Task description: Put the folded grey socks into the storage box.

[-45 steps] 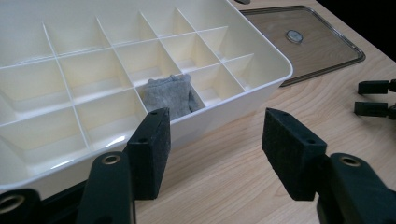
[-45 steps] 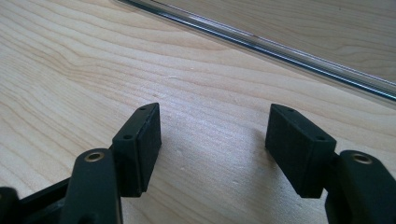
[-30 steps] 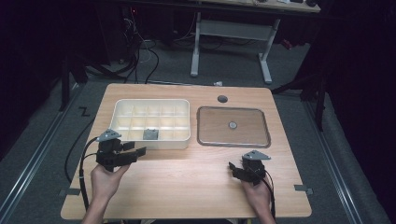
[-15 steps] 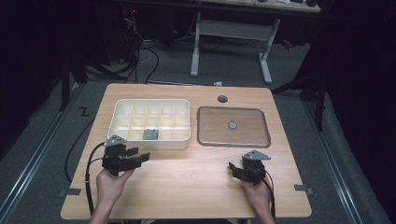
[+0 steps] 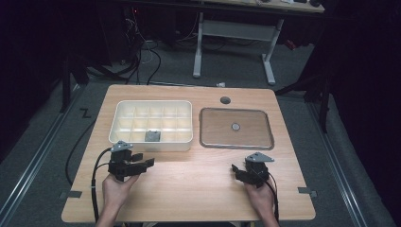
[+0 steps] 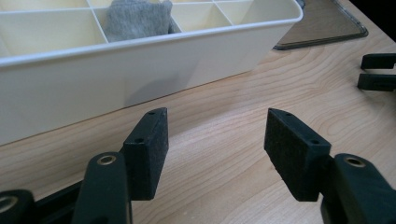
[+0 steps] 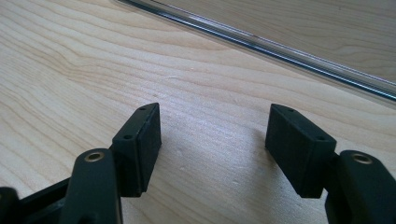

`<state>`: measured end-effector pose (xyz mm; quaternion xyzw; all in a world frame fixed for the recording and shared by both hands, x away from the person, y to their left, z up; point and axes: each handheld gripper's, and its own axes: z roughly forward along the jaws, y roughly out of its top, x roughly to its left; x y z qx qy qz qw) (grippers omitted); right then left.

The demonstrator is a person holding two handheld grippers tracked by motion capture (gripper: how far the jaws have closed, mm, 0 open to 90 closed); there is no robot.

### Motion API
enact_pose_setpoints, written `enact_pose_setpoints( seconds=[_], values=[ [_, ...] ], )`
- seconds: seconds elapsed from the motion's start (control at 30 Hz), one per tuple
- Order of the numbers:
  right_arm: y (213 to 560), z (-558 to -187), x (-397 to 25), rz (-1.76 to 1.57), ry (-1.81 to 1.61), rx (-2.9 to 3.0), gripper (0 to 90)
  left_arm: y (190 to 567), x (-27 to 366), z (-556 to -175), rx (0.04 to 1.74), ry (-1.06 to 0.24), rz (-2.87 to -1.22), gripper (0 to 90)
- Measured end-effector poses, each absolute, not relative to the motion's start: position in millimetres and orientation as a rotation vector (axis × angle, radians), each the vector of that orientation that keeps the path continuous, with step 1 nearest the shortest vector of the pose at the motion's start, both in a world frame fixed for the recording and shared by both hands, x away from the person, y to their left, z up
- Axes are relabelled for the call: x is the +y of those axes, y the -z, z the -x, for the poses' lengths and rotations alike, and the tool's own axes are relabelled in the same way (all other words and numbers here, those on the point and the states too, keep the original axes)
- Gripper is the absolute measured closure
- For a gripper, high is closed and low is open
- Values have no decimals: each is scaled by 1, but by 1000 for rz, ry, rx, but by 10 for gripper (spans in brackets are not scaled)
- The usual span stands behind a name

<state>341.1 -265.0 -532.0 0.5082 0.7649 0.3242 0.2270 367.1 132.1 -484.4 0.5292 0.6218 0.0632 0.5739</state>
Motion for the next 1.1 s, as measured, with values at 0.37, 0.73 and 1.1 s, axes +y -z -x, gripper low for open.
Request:
enact_pose_setpoints(
  seconds=[0.37, 0.73, 1.1],
  values=[
    [532, -341, -265, -1401, -893, 2108, 362, 501, 127, -368, 1476, -163, -1246, 401],
    [532, -341, -265, -1400, -893, 2108, 362, 516, 122, -367, 1452, -262, -1268, 400],
    [532, -341, -265, -1401, -893, 2107, 362, 528, 117, -369, 1442, -324, -1300, 400]
  ],
)
